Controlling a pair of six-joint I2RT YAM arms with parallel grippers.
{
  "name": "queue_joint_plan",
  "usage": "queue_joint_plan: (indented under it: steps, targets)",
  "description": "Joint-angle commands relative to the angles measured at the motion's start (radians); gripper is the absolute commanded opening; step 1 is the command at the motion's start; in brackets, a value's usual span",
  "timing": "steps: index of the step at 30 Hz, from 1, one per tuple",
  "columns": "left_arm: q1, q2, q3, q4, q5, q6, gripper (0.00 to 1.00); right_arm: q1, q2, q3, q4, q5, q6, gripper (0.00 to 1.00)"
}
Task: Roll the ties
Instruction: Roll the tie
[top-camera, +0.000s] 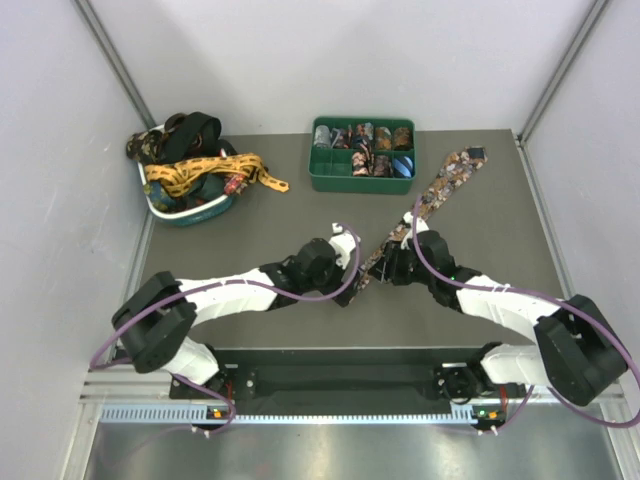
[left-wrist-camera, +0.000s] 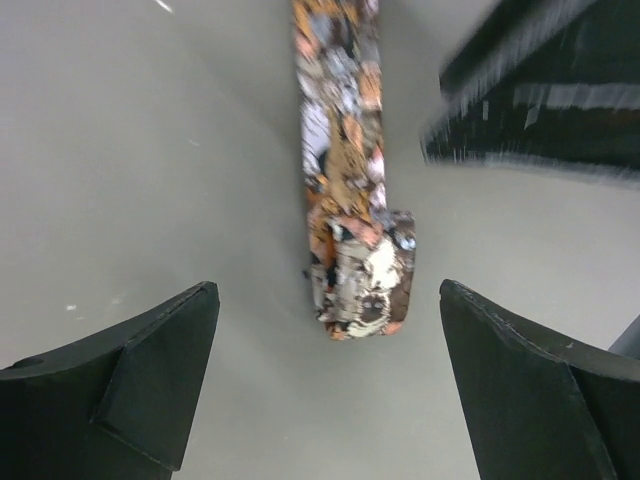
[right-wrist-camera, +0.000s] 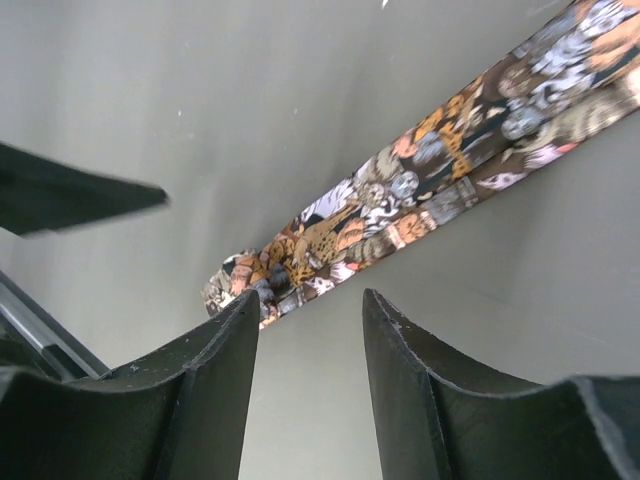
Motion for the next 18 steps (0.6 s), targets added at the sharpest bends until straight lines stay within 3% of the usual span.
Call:
queue_joint_plan:
  steps: [1,7,11,18]
  targets:
    - [-0.052,0.048,0.073,-0.032,-0.016,0.071,0.96,-0.033,-0.051,-0.007,0.004,-0.010,-0.013,0.46]
    - [-0.063,0.177,0.194,-0.182,-0.047,0.071,0.86,-0.068,-0.100,-0.040,-0.004,-0.033,-0.014,0.46]
    - [-0.064,0.208,0.202,-0.178,-0.039,0.074,0.76,-0.088,-0.123,-0.054,-0.012,-0.045,-0.016,0.46]
    - [-0.064,0.287,0.272,-0.236,-0.070,0.075,0.72,-0.096,-0.146,-0.062,-0.018,-0.057,-0.016,0.46]
